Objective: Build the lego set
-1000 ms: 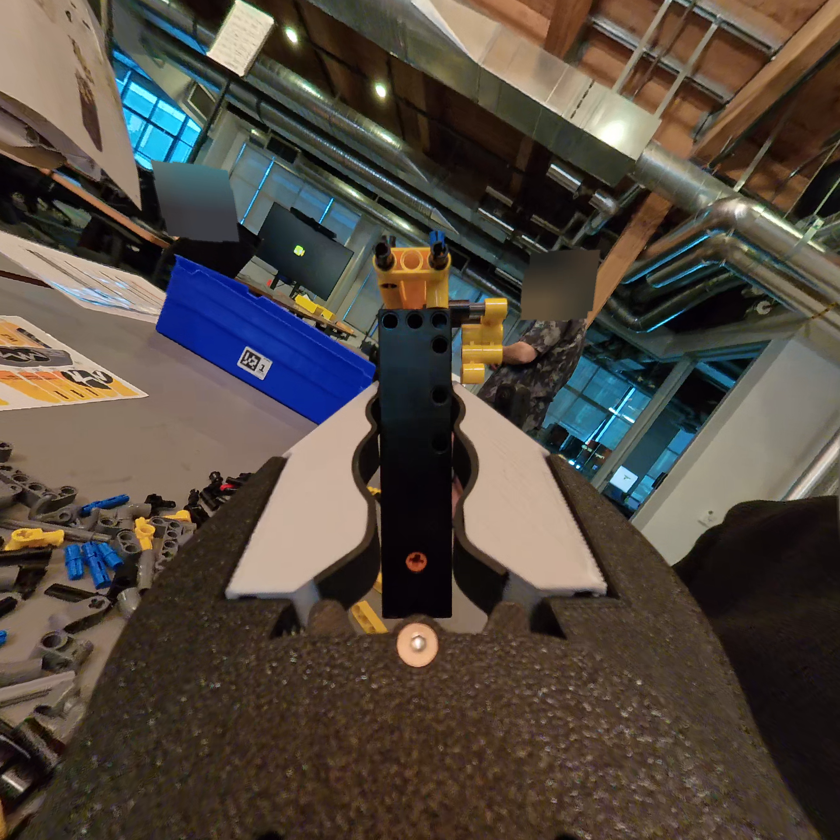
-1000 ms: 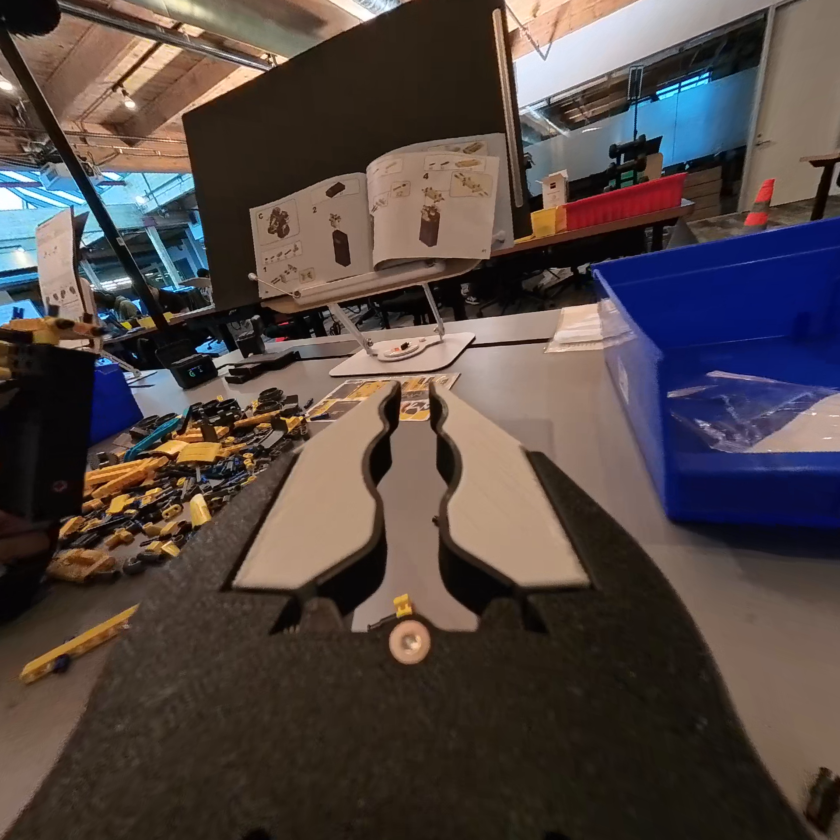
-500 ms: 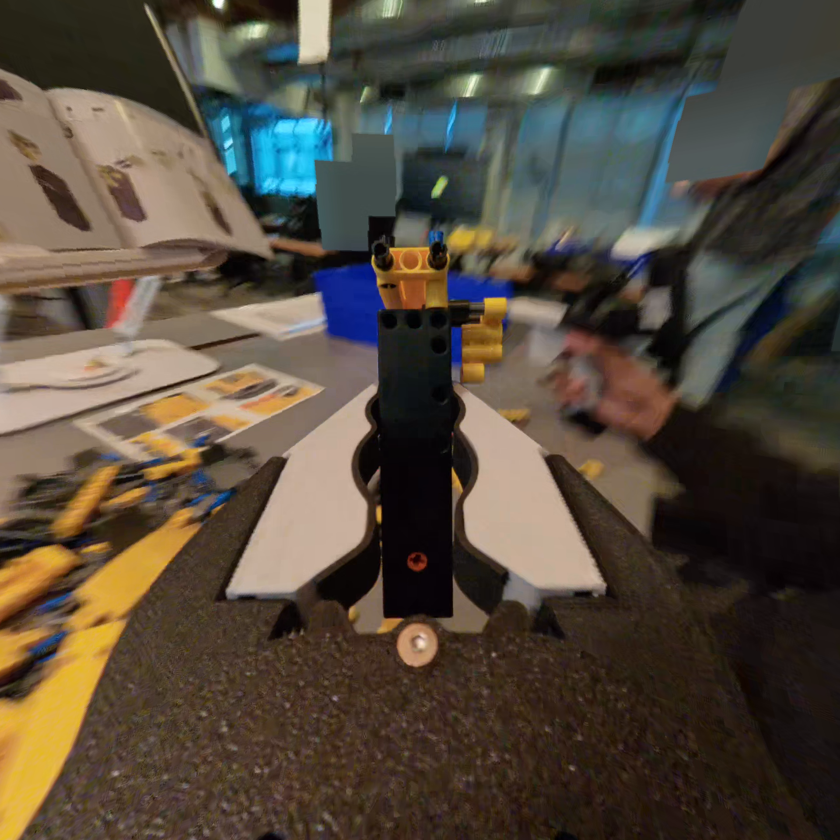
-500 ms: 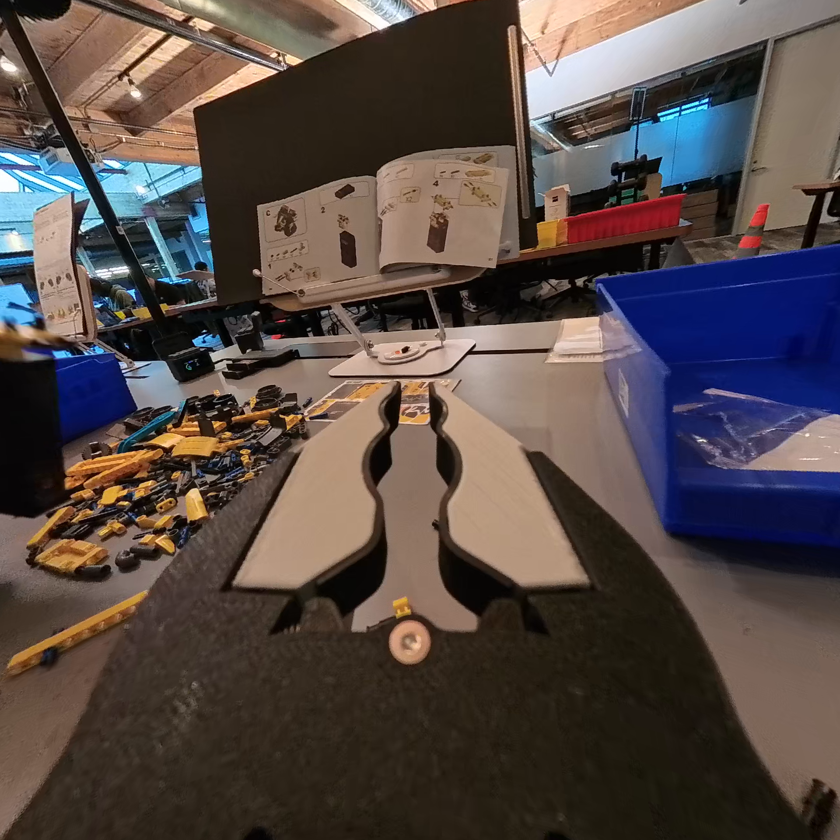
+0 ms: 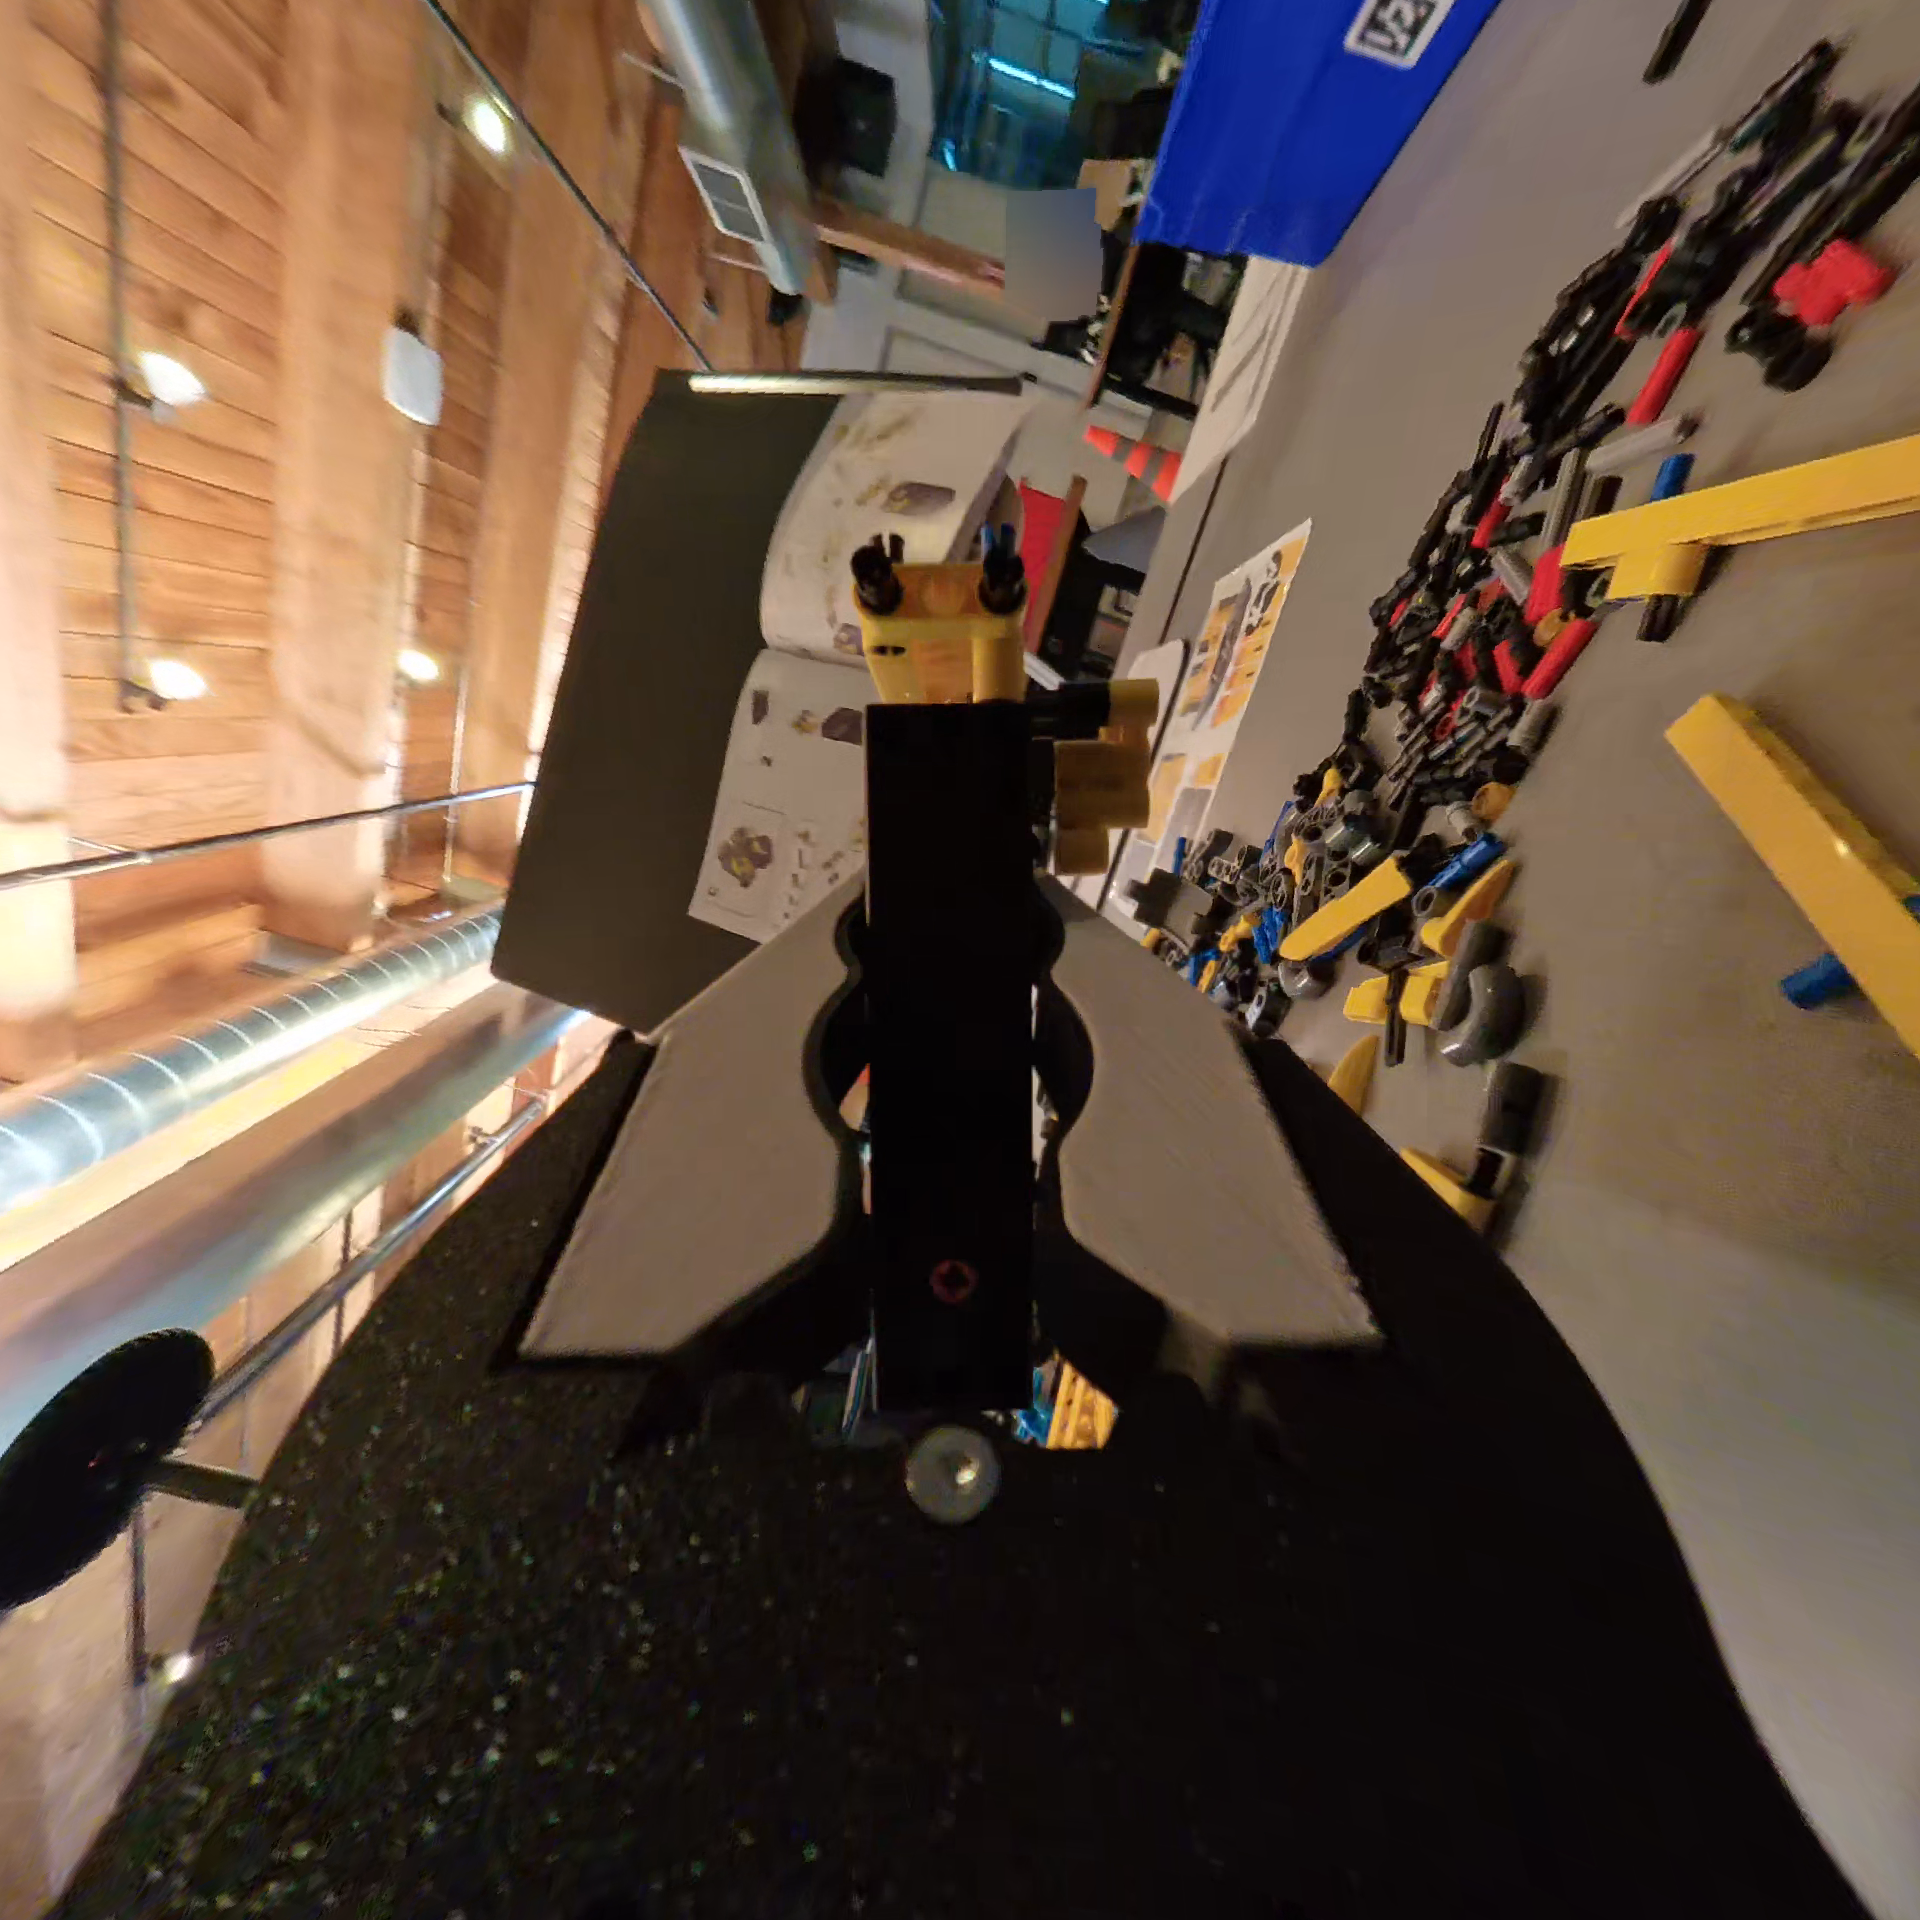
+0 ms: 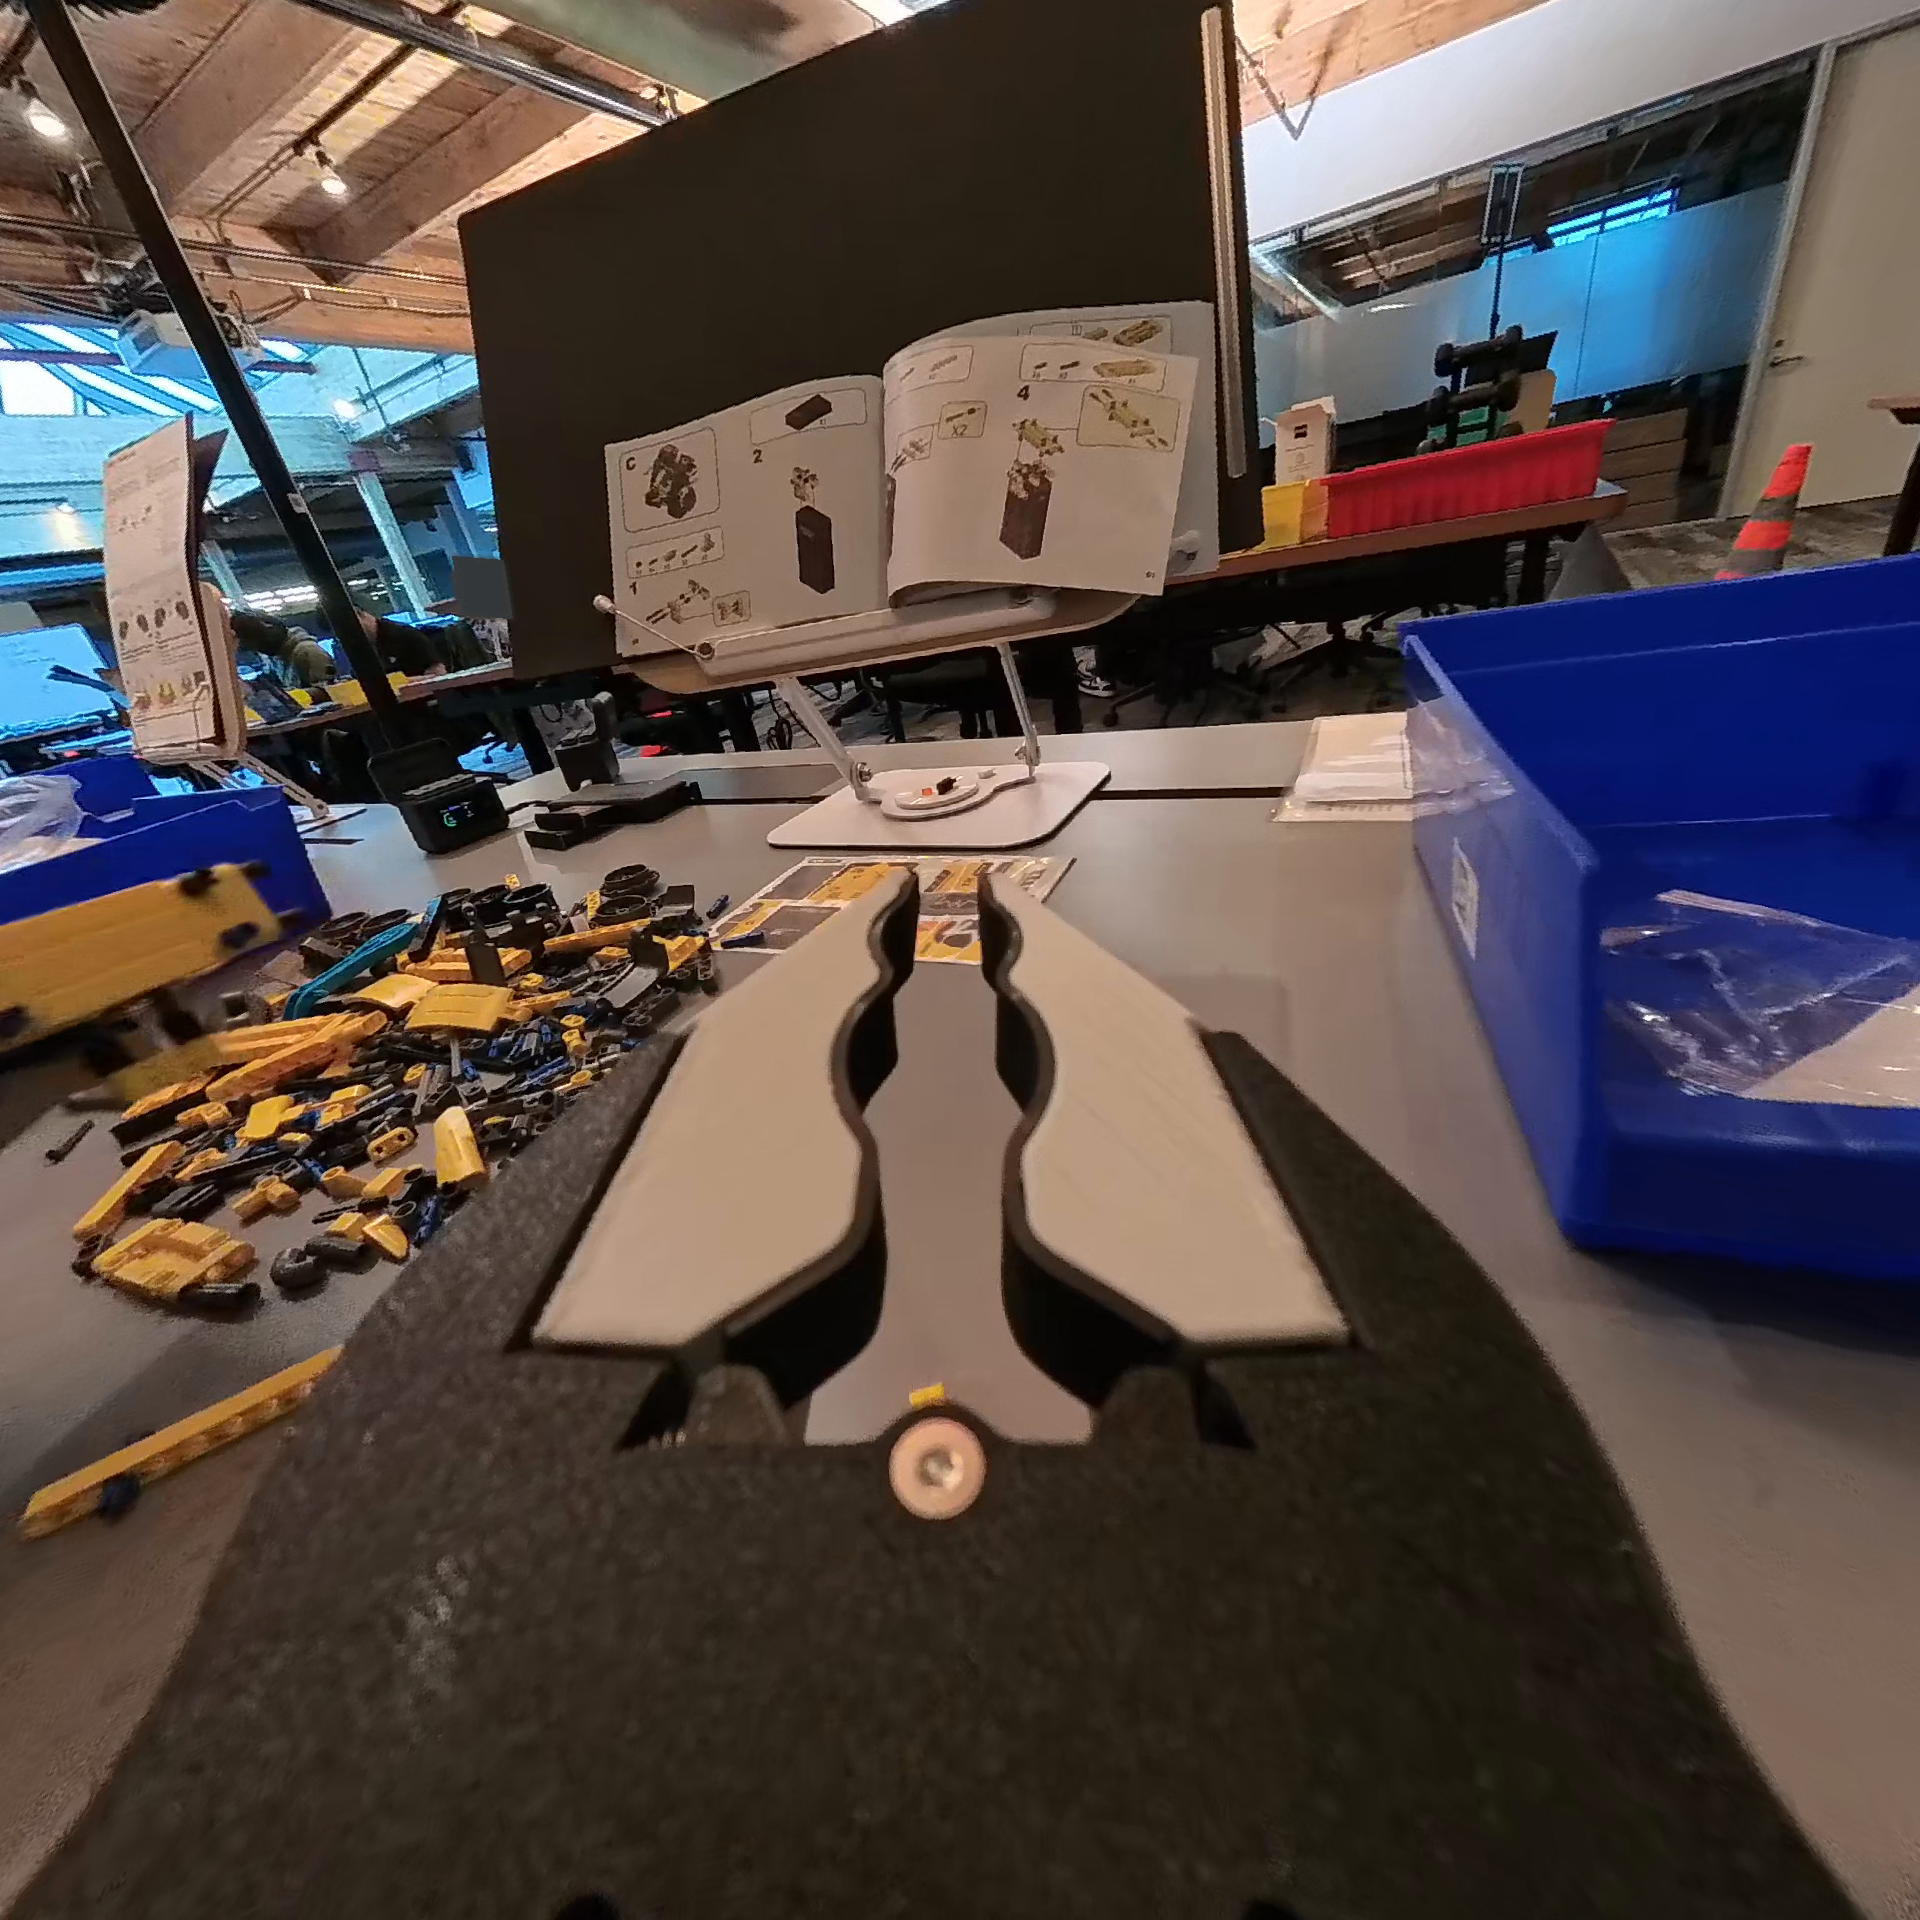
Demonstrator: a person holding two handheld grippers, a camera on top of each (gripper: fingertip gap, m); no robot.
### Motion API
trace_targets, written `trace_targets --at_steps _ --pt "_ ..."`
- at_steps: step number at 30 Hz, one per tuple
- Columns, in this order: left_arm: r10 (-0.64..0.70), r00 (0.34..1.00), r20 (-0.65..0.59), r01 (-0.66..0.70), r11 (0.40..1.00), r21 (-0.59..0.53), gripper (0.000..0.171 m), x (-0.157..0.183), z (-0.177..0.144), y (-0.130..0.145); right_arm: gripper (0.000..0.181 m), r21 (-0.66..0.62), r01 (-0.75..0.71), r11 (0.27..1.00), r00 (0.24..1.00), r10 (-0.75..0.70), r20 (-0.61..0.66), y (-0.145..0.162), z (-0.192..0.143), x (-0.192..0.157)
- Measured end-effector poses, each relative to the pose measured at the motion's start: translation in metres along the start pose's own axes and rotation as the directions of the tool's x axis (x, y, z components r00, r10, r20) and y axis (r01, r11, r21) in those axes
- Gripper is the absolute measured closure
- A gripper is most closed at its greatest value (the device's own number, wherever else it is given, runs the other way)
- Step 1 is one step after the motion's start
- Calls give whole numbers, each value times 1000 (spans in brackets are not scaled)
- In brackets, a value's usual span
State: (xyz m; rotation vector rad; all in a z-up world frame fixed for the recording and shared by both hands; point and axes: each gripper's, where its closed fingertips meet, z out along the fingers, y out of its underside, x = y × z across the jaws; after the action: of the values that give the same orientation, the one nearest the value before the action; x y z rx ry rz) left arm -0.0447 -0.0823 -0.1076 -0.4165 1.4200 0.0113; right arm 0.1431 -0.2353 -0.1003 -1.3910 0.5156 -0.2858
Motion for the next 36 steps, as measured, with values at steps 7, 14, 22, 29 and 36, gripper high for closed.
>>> trace_targets --at_steps 7,14,22,29,36 --pt "-10 999 35 9 1000 28 147 1 -19 0 171 -31 92 995 996 -91 16 4 8 -11" --pt "-33 999 1 32 995 92 147 10 -24 -11 171 -77 217 973 976 -218 2 12 11 -19" --pt "-44 995 -86 57 986 159 147 42 -20 -16 173 -76 282 956 959 -284 -5 13 4 -27" --pt "-50 995 -85 64 985 162 147 42 -19 -16 173 -50 267 962 963 -268 -9 9 1 -26" --pt "17 994 -106 -1 989 146 147 57 -19 -14 173 -77 332 940 943 -333 4 15 5 -33"
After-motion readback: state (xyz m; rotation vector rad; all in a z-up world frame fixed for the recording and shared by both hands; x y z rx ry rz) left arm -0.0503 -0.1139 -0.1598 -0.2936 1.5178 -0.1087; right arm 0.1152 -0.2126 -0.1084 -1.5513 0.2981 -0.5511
